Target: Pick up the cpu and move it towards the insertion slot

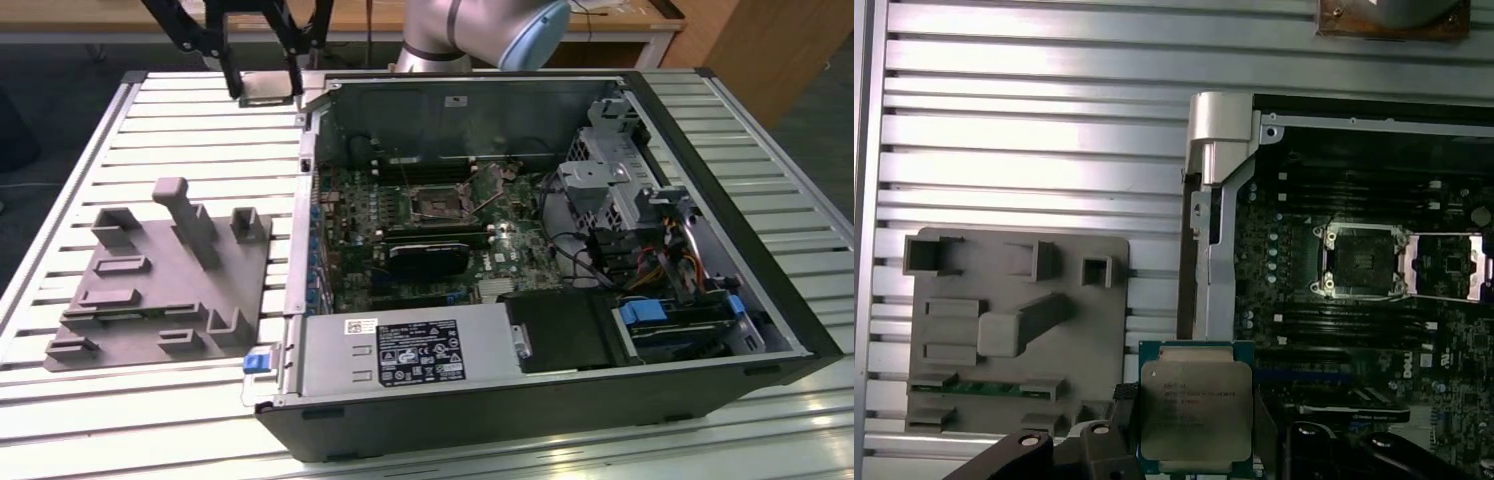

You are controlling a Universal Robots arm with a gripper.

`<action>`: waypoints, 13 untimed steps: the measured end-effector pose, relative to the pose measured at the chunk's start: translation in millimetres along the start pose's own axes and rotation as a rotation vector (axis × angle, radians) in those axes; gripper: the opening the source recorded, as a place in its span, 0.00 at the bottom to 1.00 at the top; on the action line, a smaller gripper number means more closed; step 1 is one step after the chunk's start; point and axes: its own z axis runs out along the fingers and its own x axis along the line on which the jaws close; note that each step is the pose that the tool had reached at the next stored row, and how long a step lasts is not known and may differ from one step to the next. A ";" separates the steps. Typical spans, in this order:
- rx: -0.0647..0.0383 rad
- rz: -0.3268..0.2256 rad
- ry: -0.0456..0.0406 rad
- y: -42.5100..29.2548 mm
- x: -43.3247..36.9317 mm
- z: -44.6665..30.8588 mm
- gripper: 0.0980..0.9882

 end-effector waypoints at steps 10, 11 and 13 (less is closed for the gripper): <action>0.000 0.000 0.0001 6.1 -21.9 0.2 0.50; 0.000 0.000 0.0001 6.2 -24.7 0.2 0.50; 0.000 0.000 0.0001 6.5 -29.7 0.2 0.50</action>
